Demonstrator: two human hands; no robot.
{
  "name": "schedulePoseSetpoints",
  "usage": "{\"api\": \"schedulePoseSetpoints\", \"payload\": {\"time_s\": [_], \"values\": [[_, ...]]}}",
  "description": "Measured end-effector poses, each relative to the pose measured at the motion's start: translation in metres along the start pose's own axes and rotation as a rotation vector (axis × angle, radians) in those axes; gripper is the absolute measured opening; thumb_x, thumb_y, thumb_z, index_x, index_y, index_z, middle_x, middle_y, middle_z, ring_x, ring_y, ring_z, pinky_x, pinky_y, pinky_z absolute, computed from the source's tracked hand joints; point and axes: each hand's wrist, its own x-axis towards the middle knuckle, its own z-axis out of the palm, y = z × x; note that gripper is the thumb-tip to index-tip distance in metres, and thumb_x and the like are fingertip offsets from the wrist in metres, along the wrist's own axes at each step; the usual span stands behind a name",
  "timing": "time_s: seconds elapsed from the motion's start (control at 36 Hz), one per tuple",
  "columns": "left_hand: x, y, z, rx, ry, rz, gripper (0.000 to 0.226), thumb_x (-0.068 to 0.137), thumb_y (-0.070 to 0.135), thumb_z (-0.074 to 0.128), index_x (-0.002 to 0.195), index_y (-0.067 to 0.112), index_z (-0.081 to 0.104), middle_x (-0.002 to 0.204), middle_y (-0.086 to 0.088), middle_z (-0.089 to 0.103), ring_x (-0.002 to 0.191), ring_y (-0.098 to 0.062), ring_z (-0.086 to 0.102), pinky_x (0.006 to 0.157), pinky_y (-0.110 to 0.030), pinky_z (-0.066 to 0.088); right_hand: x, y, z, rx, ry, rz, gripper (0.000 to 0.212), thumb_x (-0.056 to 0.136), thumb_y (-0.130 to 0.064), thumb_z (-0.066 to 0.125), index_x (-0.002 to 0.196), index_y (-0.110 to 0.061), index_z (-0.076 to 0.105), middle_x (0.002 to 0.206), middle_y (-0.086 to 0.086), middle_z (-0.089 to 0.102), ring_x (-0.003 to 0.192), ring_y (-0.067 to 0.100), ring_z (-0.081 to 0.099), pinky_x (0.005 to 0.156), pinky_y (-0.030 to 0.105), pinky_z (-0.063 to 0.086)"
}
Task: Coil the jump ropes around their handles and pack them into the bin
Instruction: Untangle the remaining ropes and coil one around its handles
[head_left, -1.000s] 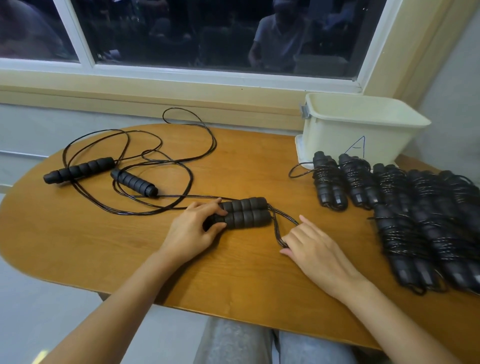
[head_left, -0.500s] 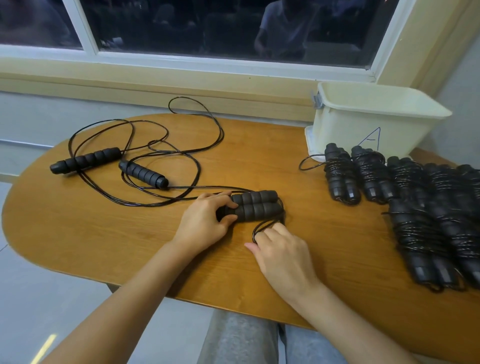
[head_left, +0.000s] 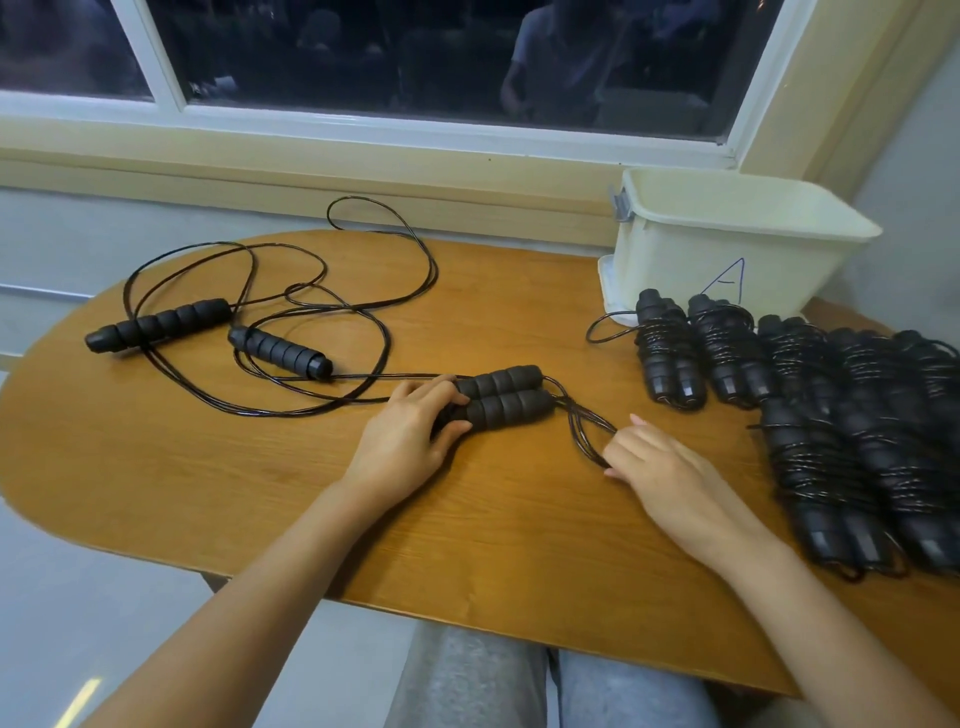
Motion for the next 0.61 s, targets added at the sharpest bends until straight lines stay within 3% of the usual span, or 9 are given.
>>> {"api": "schedulePoseSetpoints", "payload": {"time_s": [0.08, 0.17, 0.22, 0.28, 0.33, 0.39, 0.47, 0.56, 0.61], "values": [[0.009, -0.001, 0.000, 0.006, -0.024, 0.018, 0.028, 0.095, 0.034, 0.060, 0.122, 0.027, 0.055, 0.142, 0.007, 0.050, 0.127, -0.013, 0.040, 0.088, -0.036, 0.051, -0.009, 0.014, 0.001, -0.043, 0.021, 0.022, 0.021, 0.089, -0.013, 0.062, 0.080, -0.028, 0.050, 0.078, -0.017, 0.048, 0.076, 0.000, 0.052, 0.114, 0.035, 0.027], [0.016, -0.002, 0.001, -0.013, -0.062, 0.022, 0.028, 0.095, 0.034, 0.059, 0.122, 0.029, 0.054, 0.142, 0.007, 0.048, 0.124, -0.010, 0.040, 0.089, -0.029, 0.045, -0.018, 0.021, 0.000, -0.080, 0.067, 0.042, 0.016, 0.090, -0.016, 0.061, 0.077, -0.023, 0.053, 0.071, -0.014, 0.045, 0.067, 0.005, 0.050, 0.109, 0.036, 0.037], [0.018, -0.001, 0.001, -0.022, -0.063, 0.019, 0.028, 0.095, 0.033, 0.060, 0.122, 0.028, 0.054, 0.142, 0.006, 0.047, 0.124, -0.008, 0.040, 0.090, -0.026, 0.042, -0.021, 0.020, -0.001, -0.096, 0.112, 0.081, 0.016, 0.088, -0.018, 0.062, 0.074, -0.019, 0.056, 0.067, -0.010, 0.047, 0.061, 0.010, 0.049, 0.085, 0.035, 0.057], [0.018, 0.001, 0.001, -0.030, -0.062, 0.009, 0.028, 0.095, 0.032, 0.060, 0.123, 0.027, 0.055, 0.143, 0.006, 0.047, 0.124, -0.009, 0.041, 0.090, -0.026, 0.042, -0.019, 0.016, -0.002, -0.103, 0.156, 0.124, 0.018, 0.085, -0.018, 0.066, 0.070, -0.018, 0.056, 0.062, -0.008, 0.048, 0.055, 0.011, 0.045, 0.054, 0.030, 0.049], [0.018, 0.002, 0.001, -0.047, -0.058, -0.010, 0.028, 0.095, 0.033, 0.060, 0.122, 0.028, 0.056, 0.143, 0.006, 0.046, 0.124, -0.010, 0.041, 0.091, -0.026, 0.041, -0.015, 0.009, -0.002, -0.112, 0.186, 0.117, 0.017, 0.083, -0.020, 0.068, 0.070, -0.016, 0.059, 0.058, -0.007, 0.050, 0.050, 0.013, 0.047, 0.046, 0.026, 0.042], [0.018, 0.001, 0.001, -0.063, -0.058, -0.028, 0.028, 0.094, 0.034, 0.061, 0.121, 0.031, 0.057, 0.145, 0.007, 0.046, 0.126, -0.009, 0.041, 0.092, -0.025, 0.040, -0.009, -0.001, -0.004, -0.086, 0.199, 0.100, 0.016, 0.081, -0.026, 0.070, 0.071, -0.015, 0.063, 0.055, -0.008, 0.053, 0.046, 0.011, 0.049, 0.043, 0.023, 0.042], [0.017, 0.000, -0.001, -0.080, -0.059, -0.045, 0.030, 0.092, 0.034, 0.064, 0.122, 0.033, 0.059, 0.147, 0.009, 0.045, 0.127, -0.006, 0.040, 0.096, -0.023, 0.036, -0.005, -0.021, -0.005, -0.063, 0.206, 0.123, 0.027, 0.087, -0.040, 0.055, 0.075, -0.017, 0.062, 0.056, -0.009, 0.054, 0.048, 0.008, 0.051, 0.049, 0.020, 0.045], [0.017, 0.001, -0.002, -0.089, -0.063, -0.057, 0.032, 0.092, 0.033, 0.065, 0.123, 0.033, 0.060, 0.148, 0.010, 0.044, 0.130, -0.008, 0.040, 0.100, -0.025, 0.036, -0.008, -0.038, 0.001, -0.041, 0.209, 0.082, 0.032, 0.101, -0.031, 0.045, 0.077, -0.017, 0.062, 0.061, -0.006, 0.058, 0.052, 0.011, 0.057, 0.054, 0.030, 0.057], [0.017, 0.002, -0.002, -0.080, -0.058, -0.055, 0.032, 0.091, 0.031, 0.066, 0.123, 0.031, 0.062, 0.148, 0.010, 0.044, 0.133, -0.011, 0.039, 0.103, -0.029, 0.036, -0.010, -0.051, 0.006, -0.041, 0.224, 0.029, 0.031, 0.099, -0.024, 0.045, 0.079, -0.014, 0.066, 0.065, -0.002, 0.065, 0.059, 0.015, 0.066, 0.069, 0.034, 0.062]]}}
